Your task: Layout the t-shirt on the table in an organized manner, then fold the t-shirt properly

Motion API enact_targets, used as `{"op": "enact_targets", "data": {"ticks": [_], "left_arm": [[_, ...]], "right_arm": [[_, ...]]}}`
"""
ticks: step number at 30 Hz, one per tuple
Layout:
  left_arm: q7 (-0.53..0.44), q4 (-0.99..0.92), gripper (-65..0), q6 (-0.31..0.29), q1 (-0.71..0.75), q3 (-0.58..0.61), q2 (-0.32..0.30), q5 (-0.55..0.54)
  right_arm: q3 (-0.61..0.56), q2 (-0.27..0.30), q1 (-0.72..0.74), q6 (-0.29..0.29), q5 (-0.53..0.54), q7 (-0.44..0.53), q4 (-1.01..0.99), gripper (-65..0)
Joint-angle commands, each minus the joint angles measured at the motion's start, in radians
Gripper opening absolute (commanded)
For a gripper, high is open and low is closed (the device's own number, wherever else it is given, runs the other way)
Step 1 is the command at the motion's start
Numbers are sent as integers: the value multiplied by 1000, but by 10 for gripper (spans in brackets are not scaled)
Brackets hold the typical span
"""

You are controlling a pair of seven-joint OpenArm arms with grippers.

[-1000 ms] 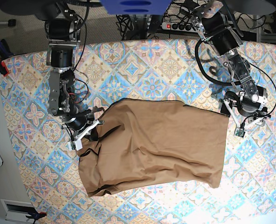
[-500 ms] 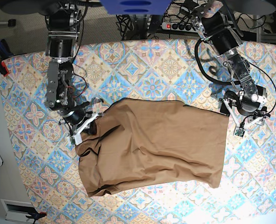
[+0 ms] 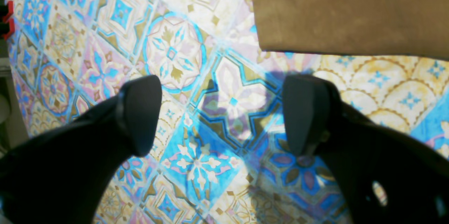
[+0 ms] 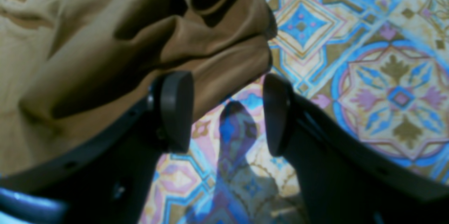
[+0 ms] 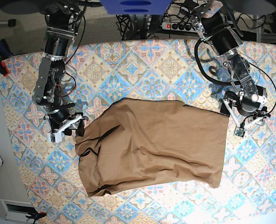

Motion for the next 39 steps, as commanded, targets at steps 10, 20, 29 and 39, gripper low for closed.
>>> {"op": "enact_targets", "data": {"ticks": [10, 20, 29, 39], "left_arm": [[-13, 18, -131, 5, -21, 0, -14, -5], [-13, 18, -131, 5, -21, 0, -15, -5], [-13, 18, -131, 5, -16, -4, -15, -5], [-13, 18, -131, 5, -14, -4, -15, -4]], "right_arm": [[-17, 8, 15, 6, 10, 15, -155, -340], [-187, -12, 16, 6, 14, 15, -156, -340], [-247, -23, 16, 4, 10, 12, -158, -389], [-307, -15, 10, 0, 7, 7, -57, -362]]}}
